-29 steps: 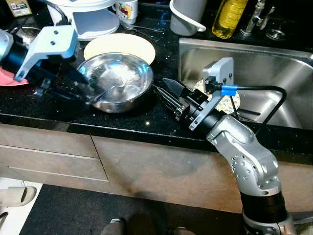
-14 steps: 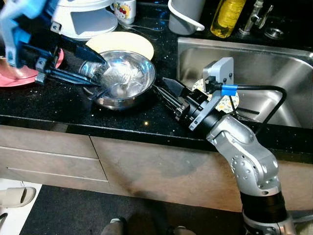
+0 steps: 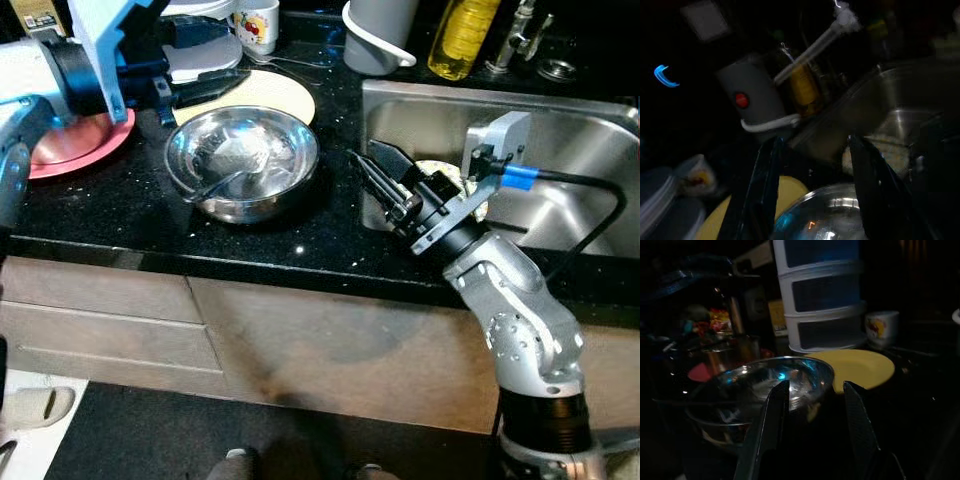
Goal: Kitchen organization
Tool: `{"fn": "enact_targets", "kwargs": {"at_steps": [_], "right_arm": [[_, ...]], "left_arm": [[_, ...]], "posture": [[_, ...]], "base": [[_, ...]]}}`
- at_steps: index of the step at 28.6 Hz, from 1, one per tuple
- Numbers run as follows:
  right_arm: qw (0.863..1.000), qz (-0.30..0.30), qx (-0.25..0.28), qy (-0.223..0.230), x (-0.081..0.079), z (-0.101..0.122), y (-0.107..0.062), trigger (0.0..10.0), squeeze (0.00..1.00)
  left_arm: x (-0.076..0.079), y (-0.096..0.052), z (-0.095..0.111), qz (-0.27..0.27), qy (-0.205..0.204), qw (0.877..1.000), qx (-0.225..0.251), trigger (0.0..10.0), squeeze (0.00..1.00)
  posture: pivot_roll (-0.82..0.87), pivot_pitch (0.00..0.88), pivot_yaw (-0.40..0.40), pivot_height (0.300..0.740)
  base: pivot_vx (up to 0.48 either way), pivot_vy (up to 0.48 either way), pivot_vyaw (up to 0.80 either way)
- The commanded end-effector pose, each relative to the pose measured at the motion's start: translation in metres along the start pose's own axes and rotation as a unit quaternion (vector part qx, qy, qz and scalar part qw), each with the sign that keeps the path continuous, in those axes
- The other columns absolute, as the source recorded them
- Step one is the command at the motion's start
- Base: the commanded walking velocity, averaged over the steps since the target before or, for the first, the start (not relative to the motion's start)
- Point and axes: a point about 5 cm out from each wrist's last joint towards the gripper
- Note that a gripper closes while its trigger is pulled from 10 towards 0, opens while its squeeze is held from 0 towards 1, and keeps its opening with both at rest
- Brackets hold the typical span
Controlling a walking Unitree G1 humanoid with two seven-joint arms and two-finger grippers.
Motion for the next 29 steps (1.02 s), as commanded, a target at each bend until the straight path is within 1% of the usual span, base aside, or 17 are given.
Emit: {"fn": "enact_targets", "kwargs": {"at_steps": [1, 3, 4, 5, 9, 12, 15, 16, 17, 18, 19, 21, 22, 23, 25, 26, 29], "right_arm": [[1.000, 0.009, 0.010, 0.008, 0.001, 0.000, -0.003, 10.0, 0.00], [1.000, 0.022, 0.001, 0.004, -0.001, -0.004, -0.002, 10.0, 0.00], [1.000, 0.027, -0.006, 0.002, -0.003, -0.008, -0.001, 10.0, 0.00], [1.000, 0.027, -0.006, 0.002, -0.003, -0.008, -0.001, 10.0, 0.00], [0.999, 0.020, -0.035, -0.017, -0.007, -0.027, 0.010, 10.0, 0.00], [0.999, 0.006, -0.046, -0.028, -0.007, -0.037, 0.014, 10.0, 0.00], [0.998, -0.010, -0.054, -0.036, -0.004, -0.050, 0.019, 10.0, 0.00], [0.998, -0.017, -0.052, -0.032, -0.002, -0.053, 0.021, 10.0, 0.00], [0.998, -0.017, -0.052, -0.032, -0.002, -0.053, 0.021, 10.0, 0.00], [0.998, -0.021, -0.050, -0.028, 0.001, -0.056, 0.022, 10.0, 0.00], [0.998, -0.023, -0.050, -0.027, 0.002, -0.057, 0.023, 10.0, 0.00], [0.996, -0.042, -0.066, -0.052, 0.011, -0.065, 0.022, 10.0, 0.00], [0.996, -0.042, -0.066, -0.052, 0.011, -0.065, 0.022, 10.0, 0.00], [0.994, -0.059, -0.072, -0.062, 0.017, -0.067, 0.020, 10.0, 0.00], [0.991, -0.094, -0.073, -0.067, 0.029, -0.069, 0.018, 10.0, 0.00], [0.990, -0.115, -0.064, -0.058, 0.035, -0.066, 0.016, 10.0, 0.00], [0.989, -0.138, -0.044, -0.040, 0.043, -0.061, 0.015, 10.0, 0.00]], "left_arm": [[0.004, -0.009, -0.002, 0.070, -0.033, 0.997, 0.003, 10.0, 0.00], [0.019, -0.021, -0.018, 0.143, -0.076, 0.987, -0.024, 10.0, 0.00], [0.026, -0.026, -0.022, 0.160, -0.081, 0.983, -0.033, 10.0, 0.00], [0.026, -0.026, -0.022, 0.160, -0.081, 0.983, -0.033, 10.0, 0.00], [0.047, -0.038, -0.022, 0.218, -0.102, 0.969, -0.052, 10.0, 0.00], [0.053, -0.043, -0.020, 0.237, -0.104, 0.964, -0.056, 10.0, 0.00], [0.065, -0.051, -0.013, 0.274, -0.098, 0.954, -0.077, 10.0, 0.00], [0.073, -0.052, -0.009, 0.276, -0.079, 0.954, -0.087, 10.0, 0.00], [0.073, -0.052, -0.009, 0.276, -0.079, 0.954, -0.087, 10.0, 0.00], [0.081, -0.053, -0.007, 0.277, -0.065, 0.954, -0.097, 10.0, 0.00], [0.083, -0.054, -0.007, 0.278, -0.060, 0.953, -0.101, 10.0, 0.00], [0.095, -0.058, -0.009, 0.273, -0.026, 0.953, -0.127, 10.0, 0.00], [0.095, -0.058, -0.009, 0.273, -0.026, 0.953, -0.127, 10.0, 0.00], [0.099, -0.060, -0.012, 0.274, -0.020, 0.952, -0.137, 10.0, 0.00], [0.103, -0.064, -0.018, 0.283, -0.029, 0.947, -0.150, 10.0, 0.00], [0.104, -0.065, -0.021, 0.284, -0.024, 0.946, -0.156, 10.0, 0.00], [0.106, -0.065, -0.024, 0.283, -0.016, 0.945, -0.164, 10.0, 0.00]], "posture": [[0.09, 0.124, -0.006, 0.740], [0.09, 0.122, -0.011, 0.740], [0.10, 0.121, -0.016, 0.740], [0.10, 0.121, -0.016, 0.740], [0.12, 0.109, -0.025, 0.740], [0.13, 0.102, -0.031, 0.740], [0.15, 0.089, -0.041, 0.740], [0.16, 0.080, -0.046, 0.740], [0.16, 0.080, -0.046, 0.740], [0.16, 0.070, -0.049, 0.740], [0.16, 0.065, -0.050, 0.740], [0.17, 0.058, -0.057, 0.740], [0.17, 0.058, -0.057, 0.740], [0.17, 0.058, -0.060, 0.740], [0.17, 0.054, -0.064, 0.740], [0.17, 0.053, -0.064, 0.740], [0.17, 0.050, -0.061, 0.740]], "base": [[0.000, 0.000, 0.00], [0.000, 0.000, 0.00], [0.000, 0.000, 0.00], [0.000, 0.000, 0.00], [0.000, 0.000, 0.00], [0.000, 0.000, 0.00], [0.000, 0.000, 0.00], [0.000, 0.000, 0.00], [0.000, 0.000, 0.00], [0.000, 0.000, 0.00], [0.000, 0.000, 0.00], [0.000, 0.000, 0.00], [0.000, 0.000, 0.00], [0.000, 0.000, 0.00], [0.000, 0.000, 0.00], [0.000, 0.000, 0.00], [0.000, 0.000, 0.00]]}}
Point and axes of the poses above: a point about 5 cm out from each wrist's last joint towards the gripper, its own y axis pointing out of the wrist towards the gripper, its own z axis along the axis of the wrist's last joint, x = y × z, and after that the axes turned 14 degrees about y, right-handed
